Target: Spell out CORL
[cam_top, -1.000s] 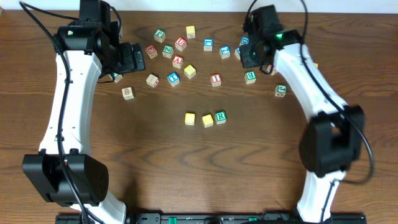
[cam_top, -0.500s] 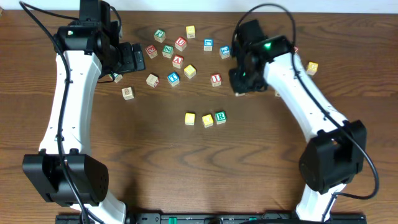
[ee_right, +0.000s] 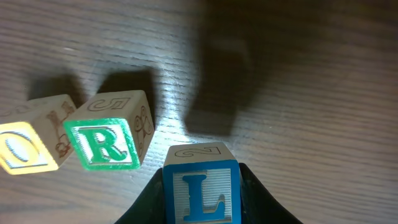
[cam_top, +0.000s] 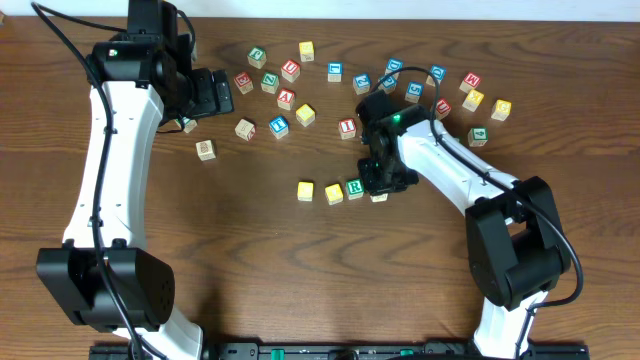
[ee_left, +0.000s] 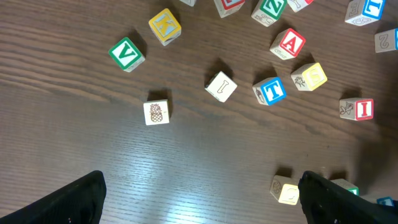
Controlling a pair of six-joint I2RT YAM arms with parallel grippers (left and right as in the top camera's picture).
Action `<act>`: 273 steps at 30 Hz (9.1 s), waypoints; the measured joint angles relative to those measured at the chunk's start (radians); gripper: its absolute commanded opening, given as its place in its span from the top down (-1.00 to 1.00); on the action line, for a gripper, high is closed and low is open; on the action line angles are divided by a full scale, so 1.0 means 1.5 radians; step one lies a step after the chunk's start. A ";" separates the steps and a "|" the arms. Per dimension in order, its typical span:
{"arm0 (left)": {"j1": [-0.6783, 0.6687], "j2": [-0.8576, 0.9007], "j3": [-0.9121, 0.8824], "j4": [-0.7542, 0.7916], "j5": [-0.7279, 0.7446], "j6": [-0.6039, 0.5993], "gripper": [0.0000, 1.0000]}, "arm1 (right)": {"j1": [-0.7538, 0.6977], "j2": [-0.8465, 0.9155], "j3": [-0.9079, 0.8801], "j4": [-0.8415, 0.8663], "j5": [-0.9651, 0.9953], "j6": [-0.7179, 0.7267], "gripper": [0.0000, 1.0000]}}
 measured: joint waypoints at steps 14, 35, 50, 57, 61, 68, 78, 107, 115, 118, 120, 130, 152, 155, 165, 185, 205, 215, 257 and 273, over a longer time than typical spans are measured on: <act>0.000 0.000 0.000 0.000 0.000 0.000 -0.96 | 0.021 0.000 -0.024 0.027 0.000 0.092 0.51; 0.000 0.000 0.000 0.000 0.000 0.000 -0.95 | 0.033 0.000 -0.024 0.075 0.026 0.110 0.48; 0.000 0.000 0.000 0.000 0.000 0.000 -0.96 | 0.053 0.000 -0.024 0.075 0.017 0.115 0.49; 0.000 0.000 0.000 0.000 0.000 0.000 -0.96 | 0.054 0.000 -0.024 0.075 -0.008 0.116 0.50; 0.000 0.000 0.000 0.000 0.000 0.000 -0.96 | 0.060 0.000 -0.024 0.077 -0.011 0.116 0.49; 0.000 0.000 0.000 0.000 0.000 0.000 -0.96 | 0.074 0.000 -0.024 0.089 -0.016 0.116 0.49; 0.000 0.000 0.000 0.000 0.000 0.000 -0.96 | 0.074 0.000 -0.024 0.112 -0.017 0.116 0.30; 0.000 0.000 0.000 0.000 0.000 0.000 -0.96 | 0.027 -0.019 0.021 0.022 -0.031 0.097 0.42; 0.000 0.000 0.000 0.000 0.000 0.000 -0.96 | 0.026 -0.019 0.004 0.003 -0.024 0.096 0.52; 0.000 0.000 0.000 0.000 0.000 0.000 -0.96 | 0.026 -0.019 -0.011 -0.002 -0.021 0.096 0.51; 0.000 0.000 0.000 0.000 0.000 0.000 -0.96 | 0.026 -0.019 -0.018 -0.002 -0.021 0.096 0.49; 0.000 0.000 0.000 0.000 0.000 0.000 -0.96 | 0.032 -0.019 -0.032 0.004 -0.018 0.104 0.47; 0.000 0.000 0.000 0.000 0.000 0.000 -0.96 | 0.050 -0.011 -0.037 0.088 -0.030 0.116 0.43; 0.000 0.000 0.000 0.000 0.000 0.000 -0.96 | 0.050 -0.011 -0.037 0.091 -0.030 0.116 0.44; -0.002 0.000 -0.001 -0.017 0.001 -0.024 -0.68 | 0.039 -0.010 0.021 0.058 -0.033 0.102 0.39; -0.185 0.070 -0.089 0.049 0.007 -0.091 0.85 | -0.058 -0.010 0.043 0.061 -0.064 0.077 0.36; -0.282 0.188 -0.089 0.069 -0.011 -0.155 0.85 | -0.058 -0.010 0.043 0.061 -0.065 0.066 0.24; -0.282 0.188 -0.114 0.100 -0.041 -0.125 0.85 | -0.058 -0.010 0.043 0.061 -0.065 0.064 0.24; -0.300 0.188 -0.155 0.095 -0.025 -0.104 0.85 | -0.058 -0.010 0.043 0.060 -0.059 0.064 0.21; -0.303 0.188 -0.165 0.095 -0.025 -0.104 0.85 | -0.058 -0.010 0.043 0.055 -0.056 0.064 0.21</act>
